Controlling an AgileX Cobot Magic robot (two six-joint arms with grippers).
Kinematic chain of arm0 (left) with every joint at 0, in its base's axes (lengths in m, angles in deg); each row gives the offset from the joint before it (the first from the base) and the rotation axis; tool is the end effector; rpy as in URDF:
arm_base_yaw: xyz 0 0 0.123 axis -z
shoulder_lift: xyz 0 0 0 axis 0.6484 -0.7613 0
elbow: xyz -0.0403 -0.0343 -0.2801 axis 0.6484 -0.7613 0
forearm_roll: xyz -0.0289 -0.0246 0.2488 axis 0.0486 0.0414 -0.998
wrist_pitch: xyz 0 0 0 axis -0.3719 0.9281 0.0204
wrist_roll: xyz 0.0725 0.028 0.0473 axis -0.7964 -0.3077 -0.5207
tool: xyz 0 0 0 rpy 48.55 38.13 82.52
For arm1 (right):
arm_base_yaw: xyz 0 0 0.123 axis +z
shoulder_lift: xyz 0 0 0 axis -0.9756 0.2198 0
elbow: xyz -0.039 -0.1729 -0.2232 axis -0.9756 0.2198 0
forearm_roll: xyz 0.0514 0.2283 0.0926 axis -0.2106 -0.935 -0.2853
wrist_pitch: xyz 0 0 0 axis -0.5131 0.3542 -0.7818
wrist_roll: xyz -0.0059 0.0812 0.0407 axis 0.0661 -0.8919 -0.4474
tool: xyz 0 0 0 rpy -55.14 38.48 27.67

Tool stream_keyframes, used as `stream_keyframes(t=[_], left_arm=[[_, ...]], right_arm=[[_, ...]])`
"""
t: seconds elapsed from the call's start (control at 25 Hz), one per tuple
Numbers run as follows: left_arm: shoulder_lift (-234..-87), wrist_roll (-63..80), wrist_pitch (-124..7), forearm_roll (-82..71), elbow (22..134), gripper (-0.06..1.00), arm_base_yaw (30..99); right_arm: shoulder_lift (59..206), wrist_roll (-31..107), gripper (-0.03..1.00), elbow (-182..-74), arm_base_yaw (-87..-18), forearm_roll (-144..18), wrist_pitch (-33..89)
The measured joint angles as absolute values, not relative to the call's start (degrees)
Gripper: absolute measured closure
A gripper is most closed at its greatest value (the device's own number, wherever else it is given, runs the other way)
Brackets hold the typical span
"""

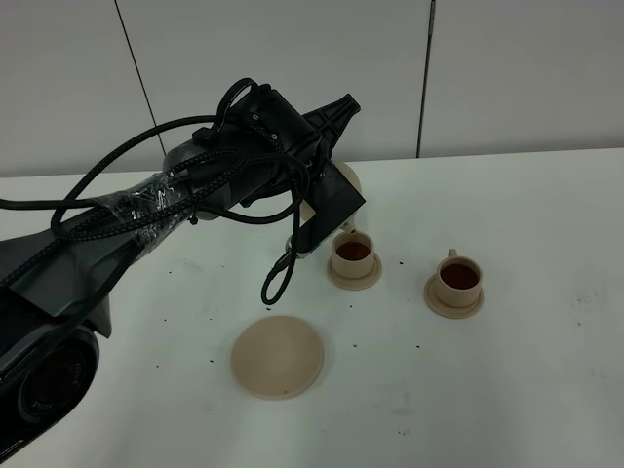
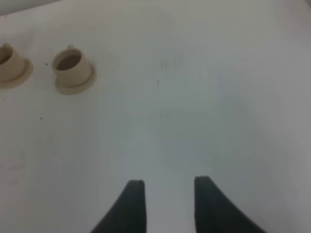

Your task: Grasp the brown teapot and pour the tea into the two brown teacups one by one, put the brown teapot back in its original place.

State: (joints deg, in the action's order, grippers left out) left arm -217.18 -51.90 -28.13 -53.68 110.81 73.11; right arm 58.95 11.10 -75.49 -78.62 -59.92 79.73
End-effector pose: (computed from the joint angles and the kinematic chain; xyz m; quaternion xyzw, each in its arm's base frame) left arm 0.4579 -0.2591 0.2232 0.8687 0.2440 0.3937 0.1754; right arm -0.0044 0.0075 0.2726 0.0376 0.8554 0.0576 0.5134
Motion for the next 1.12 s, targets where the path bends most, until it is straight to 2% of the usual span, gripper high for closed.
stream_keyframes(t=[1.12], left_arm=[[-217.18, -54.9, -30.42, -53.68, 110.81, 0.78, 73.11]], right_arm=[[58.95, 11.1, 0.73, -75.49, -78.62, -59.92, 79.73]])
